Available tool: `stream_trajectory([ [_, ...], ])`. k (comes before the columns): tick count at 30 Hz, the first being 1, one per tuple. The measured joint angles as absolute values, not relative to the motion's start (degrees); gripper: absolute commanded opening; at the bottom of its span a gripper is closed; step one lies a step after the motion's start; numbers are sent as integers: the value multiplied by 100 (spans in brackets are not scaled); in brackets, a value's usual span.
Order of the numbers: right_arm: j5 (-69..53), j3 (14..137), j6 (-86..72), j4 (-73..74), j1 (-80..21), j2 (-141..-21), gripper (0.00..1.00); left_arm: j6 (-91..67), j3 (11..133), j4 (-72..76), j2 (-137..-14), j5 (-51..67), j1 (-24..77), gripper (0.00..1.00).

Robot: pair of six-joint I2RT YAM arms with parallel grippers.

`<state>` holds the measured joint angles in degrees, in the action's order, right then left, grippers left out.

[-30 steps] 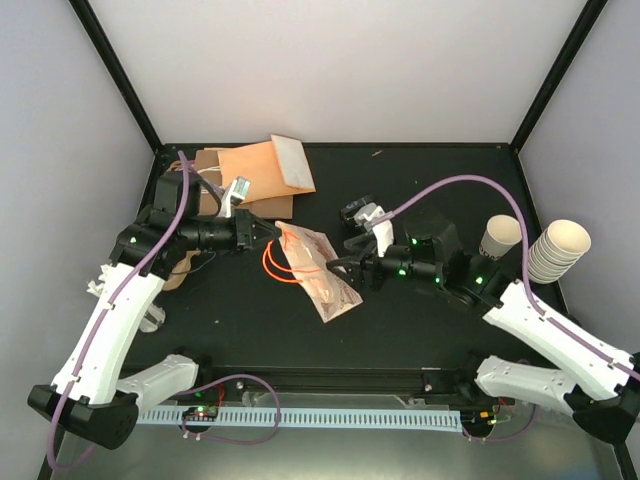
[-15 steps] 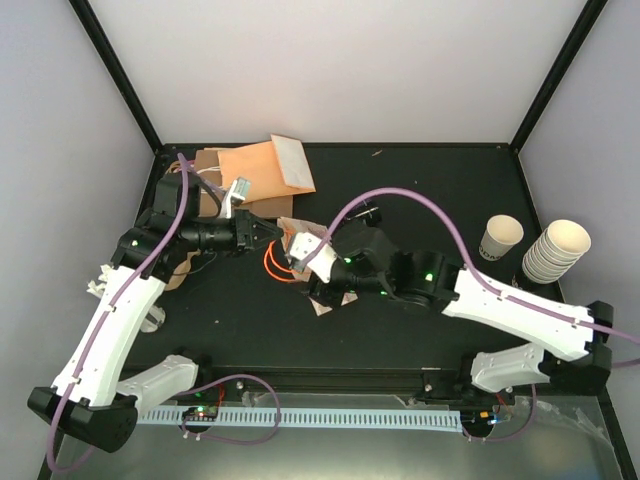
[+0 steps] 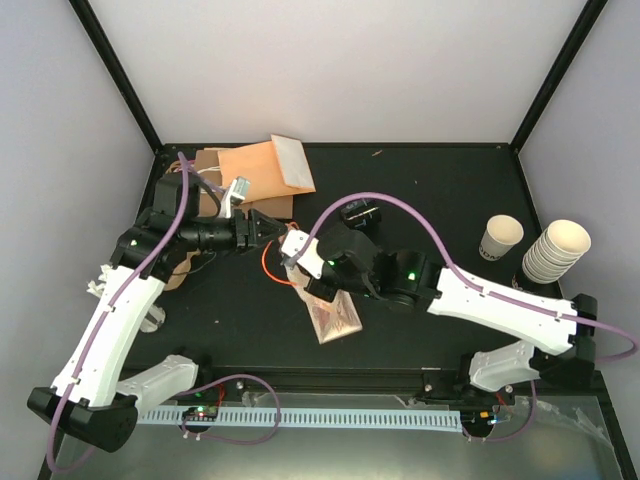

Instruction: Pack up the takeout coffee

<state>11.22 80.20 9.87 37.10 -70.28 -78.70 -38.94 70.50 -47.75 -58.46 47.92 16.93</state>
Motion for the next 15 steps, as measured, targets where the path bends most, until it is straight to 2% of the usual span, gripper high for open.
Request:
stream_trajectory([
  [1,1175,7942,917,3627,-7030,-7776,1,-3826,7096,-4845,-5848,4737,1693,74],
  [6,1345,7472,506,3166,-7028,-7144,1,-3404,7450,-5100,-5677,4274,1693,87],
  [15,1369,6991,-27,2432,-7026,-6788,1,-2724,7349,-5297,-4781,4071,1695,91],
])
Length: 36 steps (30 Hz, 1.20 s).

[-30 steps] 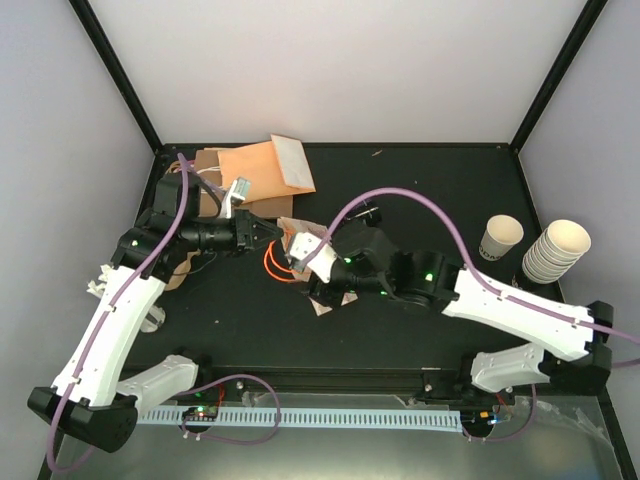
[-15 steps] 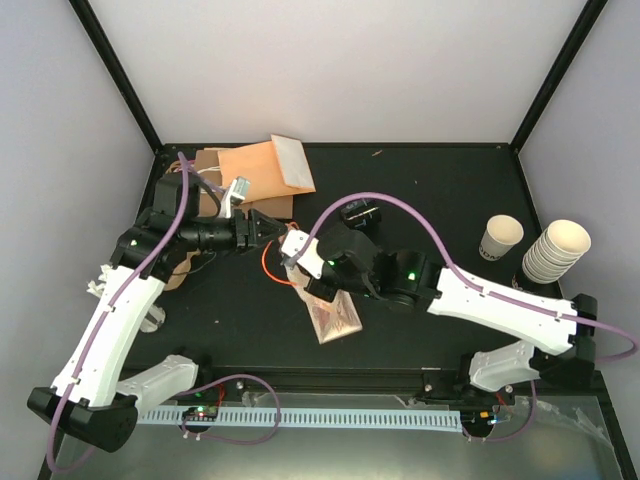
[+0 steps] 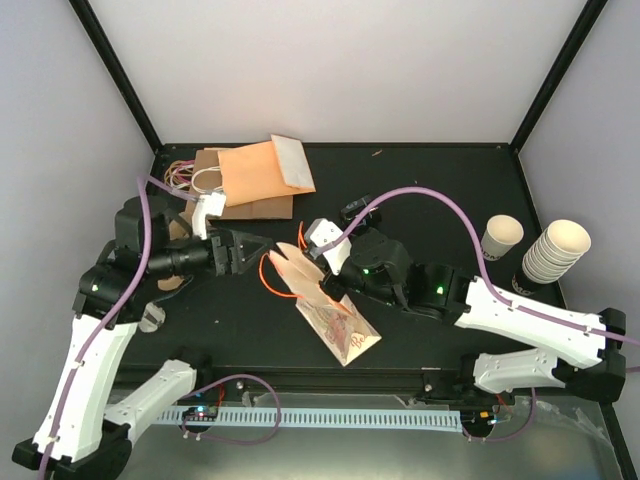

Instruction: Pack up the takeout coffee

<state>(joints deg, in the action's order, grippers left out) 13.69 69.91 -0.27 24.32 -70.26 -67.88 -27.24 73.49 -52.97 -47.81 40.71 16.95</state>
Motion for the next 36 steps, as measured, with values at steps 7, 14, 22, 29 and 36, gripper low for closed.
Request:
stream_trajectory([
  [7,1588,6838,-231,2121,-7026,-6855,1,-3308,6230,-5137,-4519,3981,1887,89],
  [14,1638,6836,-314,1879,-7026,-7008,1,-4213,5478,-4624,-4086,3861,2167,76],
  [22,1643,6807,-314,1835,-7026,-7043,1,-4322,5402,-4324,-4305,3485,2215,30],
  [29,1973,6606,-408,1922,-7026,-6897,1,-3905,6014,-4617,-4971,2576,2222,2],
  [36,2707,6154,-867,2182,-6744,-6311,1,-3297,7301,-5297,-5297,1638,2222,2],
])
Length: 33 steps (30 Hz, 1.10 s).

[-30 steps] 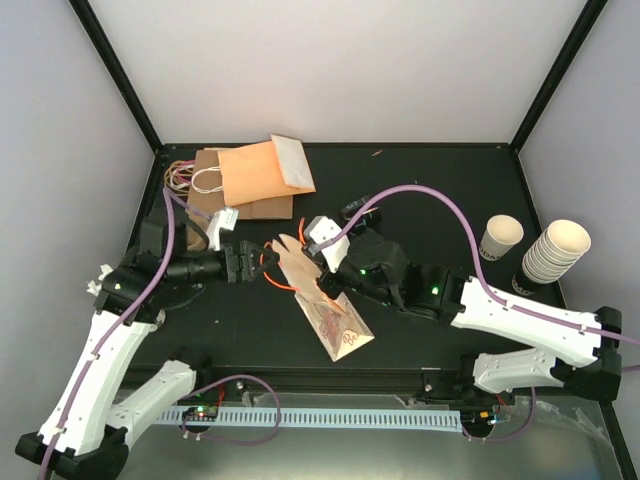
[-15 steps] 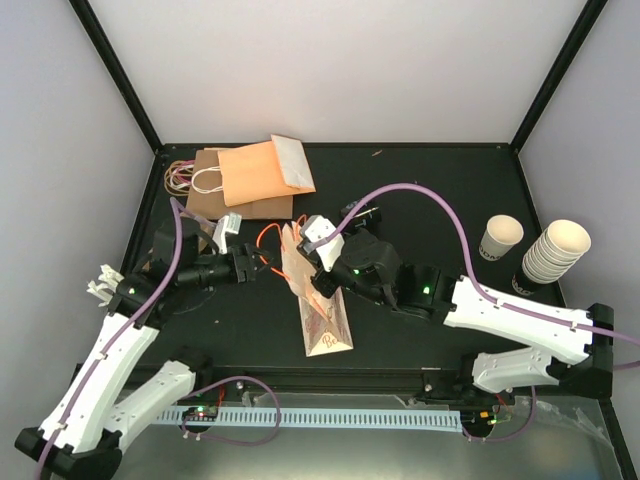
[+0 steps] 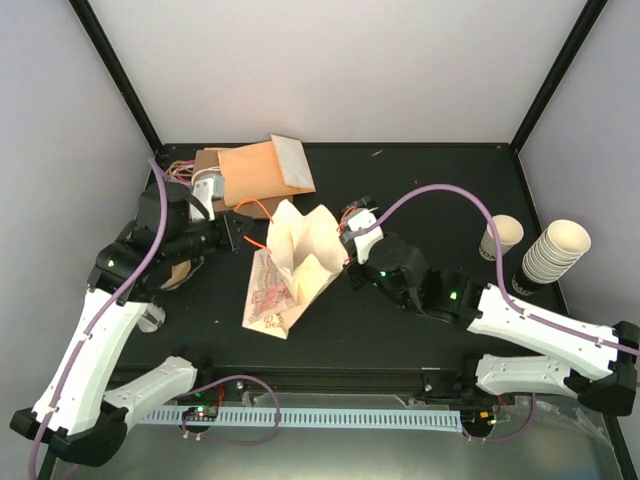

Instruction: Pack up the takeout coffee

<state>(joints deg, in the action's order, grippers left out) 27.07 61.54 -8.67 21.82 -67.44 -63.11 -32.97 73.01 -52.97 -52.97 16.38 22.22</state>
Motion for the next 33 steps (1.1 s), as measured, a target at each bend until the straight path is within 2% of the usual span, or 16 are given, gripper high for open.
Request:
stream_trajectory([
  [13,3004,5760,-1535,2860,-6219,-5859,1,-2624,8152,-6136,-5907,873,2222,2],
  [20,2893,5509,-1656,2993,-6219,-5789,3,-2276,9227,-6615,-6386,668,2265,1],
  [33,2484,5461,-1796,2980,-6217,-5861,5,-1844,10914,-7494,-7483,-604,3465,1],
])
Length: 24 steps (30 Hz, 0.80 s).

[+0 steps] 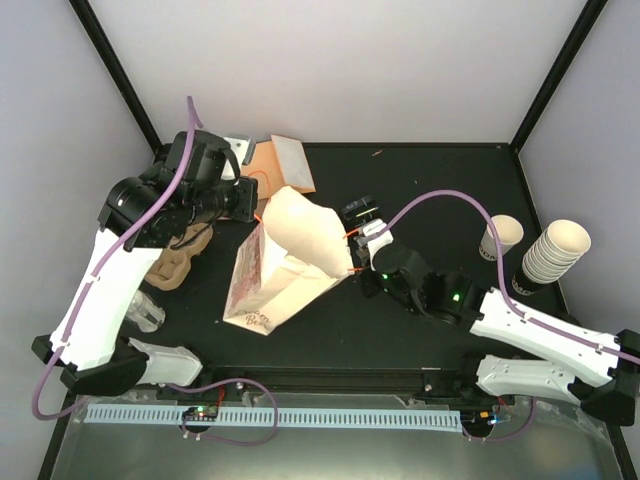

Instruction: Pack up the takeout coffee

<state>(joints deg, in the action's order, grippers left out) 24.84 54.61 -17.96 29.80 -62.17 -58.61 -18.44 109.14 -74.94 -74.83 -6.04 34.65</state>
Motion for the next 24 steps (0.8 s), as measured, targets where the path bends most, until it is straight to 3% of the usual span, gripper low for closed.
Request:
stream_trajectory([
  [8,2493,5352,-1905,3065,-6200,-5913,21,-1494,11513,-7850,-7760,-1079,3551,2],
  [12,2075,5207,-1704,2954,-6200,-5723,46,-1369,11439,-7736,-7776,-679,3682,2],
  [24,685,5043,-1249,2711,-6198,-4692,64,-1120,10206,-6901,-7754,303,3804,2],
])
